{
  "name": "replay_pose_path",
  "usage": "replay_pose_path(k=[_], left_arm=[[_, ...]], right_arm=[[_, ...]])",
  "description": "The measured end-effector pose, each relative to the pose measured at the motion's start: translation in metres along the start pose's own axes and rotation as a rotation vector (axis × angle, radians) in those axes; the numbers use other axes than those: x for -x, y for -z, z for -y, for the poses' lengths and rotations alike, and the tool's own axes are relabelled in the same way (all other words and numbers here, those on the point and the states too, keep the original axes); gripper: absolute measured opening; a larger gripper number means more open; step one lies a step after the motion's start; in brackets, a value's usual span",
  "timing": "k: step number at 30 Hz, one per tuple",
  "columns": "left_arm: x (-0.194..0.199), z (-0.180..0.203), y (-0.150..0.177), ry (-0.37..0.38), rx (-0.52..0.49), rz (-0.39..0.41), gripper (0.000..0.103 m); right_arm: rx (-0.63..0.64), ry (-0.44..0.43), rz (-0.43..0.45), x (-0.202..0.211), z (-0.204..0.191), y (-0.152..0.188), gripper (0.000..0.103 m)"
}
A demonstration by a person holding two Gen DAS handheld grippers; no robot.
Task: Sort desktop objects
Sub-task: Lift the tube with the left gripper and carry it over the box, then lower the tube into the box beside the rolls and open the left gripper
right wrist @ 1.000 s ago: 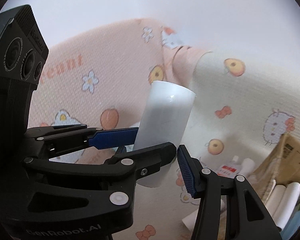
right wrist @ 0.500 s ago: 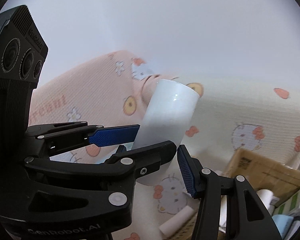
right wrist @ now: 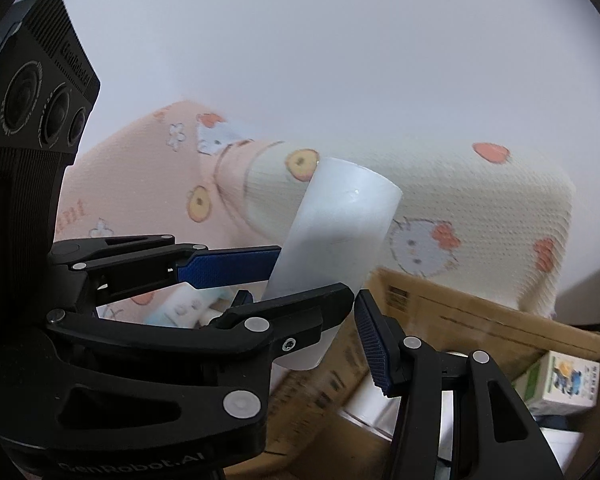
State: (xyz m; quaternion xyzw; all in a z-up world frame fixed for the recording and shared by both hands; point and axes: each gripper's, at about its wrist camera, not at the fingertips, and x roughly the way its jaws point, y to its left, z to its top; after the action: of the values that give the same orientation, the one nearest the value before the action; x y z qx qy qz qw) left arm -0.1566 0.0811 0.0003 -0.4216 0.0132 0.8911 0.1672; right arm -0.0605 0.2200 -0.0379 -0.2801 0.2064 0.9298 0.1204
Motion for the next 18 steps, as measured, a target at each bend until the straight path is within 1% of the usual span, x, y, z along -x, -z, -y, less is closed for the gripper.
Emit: replay_pose_path(k=[5,11,14,16,18], left_arm=[[-0.019,0.01,-0.002,0.029,0.01,-0.061,0.047],[-0.049,0.014,-0.007,0.111,0.077,-0.145,0.047],[-0.063,0.021,-0.007,0.114,0.068,-0.182,0.047],[-0.072,0.023,-0.006,0.103,0.076,-0.221,0.047],[-0.081,0.022,-0.003,0.097,0.092,-0.254,0.047]], right_arm=[[-0.038,0.011,-0.045,-0.004,0.02,0.003,0.05],[-0.111,-0.015,-0.124,-0.004,0.048,0.01,0.05],[-0.125,0.007,-0.169,-0.006,0.06,0.01,0.05],[-0.125,0.017,-0.198,-0.01,0.066,0.012,0.05],[-0.14,0.001,-0.234,-0.015,0.071,0.016,0.05]])
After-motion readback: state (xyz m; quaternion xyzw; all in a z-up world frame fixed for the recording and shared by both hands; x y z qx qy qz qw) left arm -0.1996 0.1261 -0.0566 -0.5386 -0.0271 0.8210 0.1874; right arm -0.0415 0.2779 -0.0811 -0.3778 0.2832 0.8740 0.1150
